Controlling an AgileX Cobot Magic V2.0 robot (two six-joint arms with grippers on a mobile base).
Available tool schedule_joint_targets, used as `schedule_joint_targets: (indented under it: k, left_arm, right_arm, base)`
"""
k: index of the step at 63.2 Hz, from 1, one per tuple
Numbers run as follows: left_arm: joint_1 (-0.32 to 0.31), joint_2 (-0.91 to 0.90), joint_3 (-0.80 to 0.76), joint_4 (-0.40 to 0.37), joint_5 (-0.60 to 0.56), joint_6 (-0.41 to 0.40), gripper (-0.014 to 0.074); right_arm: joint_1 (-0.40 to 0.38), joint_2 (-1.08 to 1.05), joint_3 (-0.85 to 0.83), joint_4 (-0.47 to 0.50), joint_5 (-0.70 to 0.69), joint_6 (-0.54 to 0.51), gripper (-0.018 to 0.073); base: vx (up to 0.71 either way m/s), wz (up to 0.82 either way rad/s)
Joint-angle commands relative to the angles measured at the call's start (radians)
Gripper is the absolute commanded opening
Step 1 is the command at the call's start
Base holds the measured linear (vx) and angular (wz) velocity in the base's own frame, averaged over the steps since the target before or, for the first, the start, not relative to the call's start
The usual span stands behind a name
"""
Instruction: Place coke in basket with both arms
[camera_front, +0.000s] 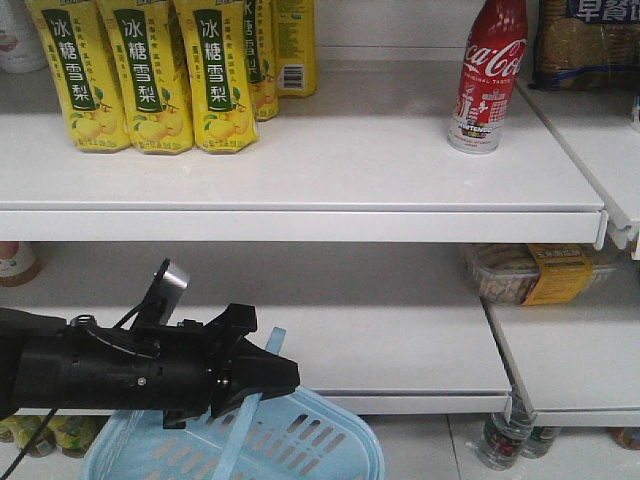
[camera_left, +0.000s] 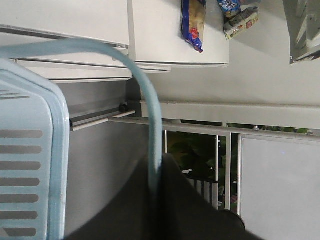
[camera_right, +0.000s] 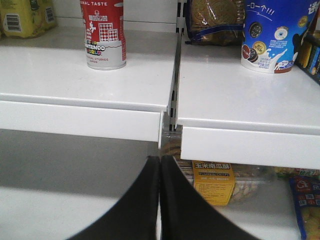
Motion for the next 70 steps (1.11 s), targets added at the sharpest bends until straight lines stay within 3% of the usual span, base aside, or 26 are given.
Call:
schedule_joint_targets:
  k: [1,33,70]
  left_arm:
    - [-0.004,-0.04,-0.024,-0.073,0.056,0.0,-0.0006]
    - [-0.004,-0.04,-0.024,-0.073,0.056,0.0,-0.0006]
    - [-0.004,-0.04,-0.024,-0.073,0.056,0.0,-0.0006]
  right_arm:
    - [-0.002,0.038,-0.034,-0.001,-0.101,-0.006,-0.001]
    - [-0.002,0.08,-0.034,0.015,-0.168,-0.006,0.0027]
    - [-0.002,0.08,-0.034,0.015,-0.163,-0.006,0.0412]
  base:
    - [0.0,0.0]
    - [0.0,0.0]
    - [0.0,0.0]
